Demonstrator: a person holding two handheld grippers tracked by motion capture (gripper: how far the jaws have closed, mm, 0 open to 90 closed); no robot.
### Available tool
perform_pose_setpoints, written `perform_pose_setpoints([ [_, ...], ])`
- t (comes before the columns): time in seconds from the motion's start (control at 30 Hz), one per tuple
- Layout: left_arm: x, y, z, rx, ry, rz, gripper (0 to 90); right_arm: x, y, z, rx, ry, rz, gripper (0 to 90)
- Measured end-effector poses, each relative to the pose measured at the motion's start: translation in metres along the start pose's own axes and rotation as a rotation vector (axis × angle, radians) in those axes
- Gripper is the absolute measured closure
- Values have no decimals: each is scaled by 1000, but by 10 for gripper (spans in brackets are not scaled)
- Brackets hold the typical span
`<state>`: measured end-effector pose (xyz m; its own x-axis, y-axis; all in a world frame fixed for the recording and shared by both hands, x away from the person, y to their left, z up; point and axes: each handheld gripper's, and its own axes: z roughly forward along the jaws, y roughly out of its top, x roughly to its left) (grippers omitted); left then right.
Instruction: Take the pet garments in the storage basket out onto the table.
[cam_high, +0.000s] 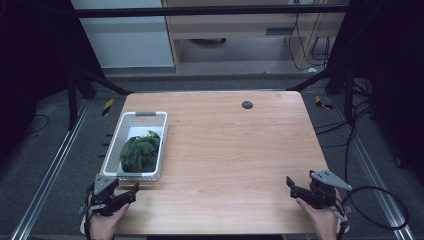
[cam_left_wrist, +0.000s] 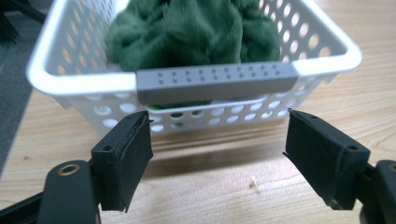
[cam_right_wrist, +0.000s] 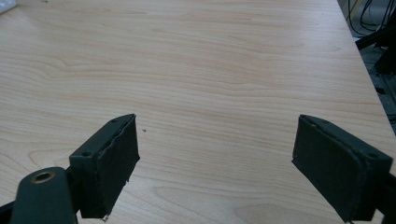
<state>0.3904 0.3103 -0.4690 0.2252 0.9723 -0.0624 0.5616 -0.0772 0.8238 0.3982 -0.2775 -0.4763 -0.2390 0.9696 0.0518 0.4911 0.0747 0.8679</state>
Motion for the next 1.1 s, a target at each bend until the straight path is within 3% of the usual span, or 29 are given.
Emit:
perform_pose_setpoints([
  [0.4,3,3,-11,-23,-10,-59,234,1,-1,-1,-1,4,-9,138],
  [0.67,2,6,-13,-24,-22,-70,234,2,-1,0,4,4,-15,132],
  [1.1,-1,19,-24,-65,-42,-75,234,8,-1,3,10,19,-32,125],
])
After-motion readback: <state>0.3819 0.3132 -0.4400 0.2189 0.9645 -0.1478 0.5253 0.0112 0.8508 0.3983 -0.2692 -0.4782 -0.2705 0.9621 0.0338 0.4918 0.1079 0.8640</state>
